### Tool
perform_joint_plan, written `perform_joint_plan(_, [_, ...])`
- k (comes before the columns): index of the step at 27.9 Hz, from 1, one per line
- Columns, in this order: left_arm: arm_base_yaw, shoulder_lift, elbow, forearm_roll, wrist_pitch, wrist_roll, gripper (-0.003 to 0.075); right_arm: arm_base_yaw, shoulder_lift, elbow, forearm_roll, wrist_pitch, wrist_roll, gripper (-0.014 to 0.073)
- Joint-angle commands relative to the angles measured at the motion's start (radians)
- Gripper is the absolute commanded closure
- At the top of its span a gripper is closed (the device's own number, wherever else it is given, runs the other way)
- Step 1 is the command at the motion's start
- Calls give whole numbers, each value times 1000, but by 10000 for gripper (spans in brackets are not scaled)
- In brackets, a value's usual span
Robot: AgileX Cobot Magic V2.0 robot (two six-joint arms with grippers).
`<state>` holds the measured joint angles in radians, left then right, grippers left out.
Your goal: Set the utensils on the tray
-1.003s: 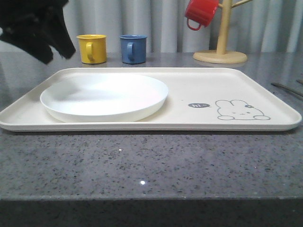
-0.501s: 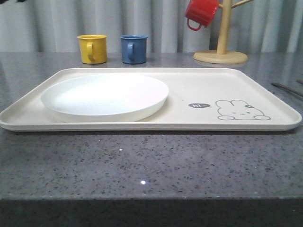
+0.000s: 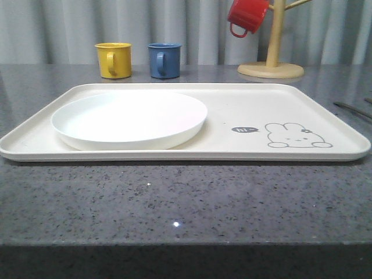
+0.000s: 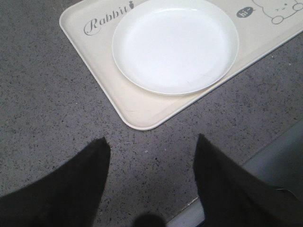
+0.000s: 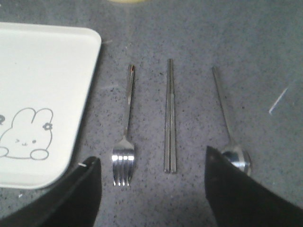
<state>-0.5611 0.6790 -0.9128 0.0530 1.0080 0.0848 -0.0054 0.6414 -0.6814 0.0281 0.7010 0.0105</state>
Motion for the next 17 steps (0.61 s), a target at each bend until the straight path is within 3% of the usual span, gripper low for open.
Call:
perform_joint_plan(1, [-8,-22,-22,4,-61,-12,332,-5,95,-105,-18,64,-11,97])
perform_joint_plan(11, [-8,-24,-22,10,-61,-12,332,-21,439,-326,-64,304,-11,97])
perform_joint_plan(17, [-8,-24,-22,9,-61,-12,332,-43,609,-428,7,330,-41,97])
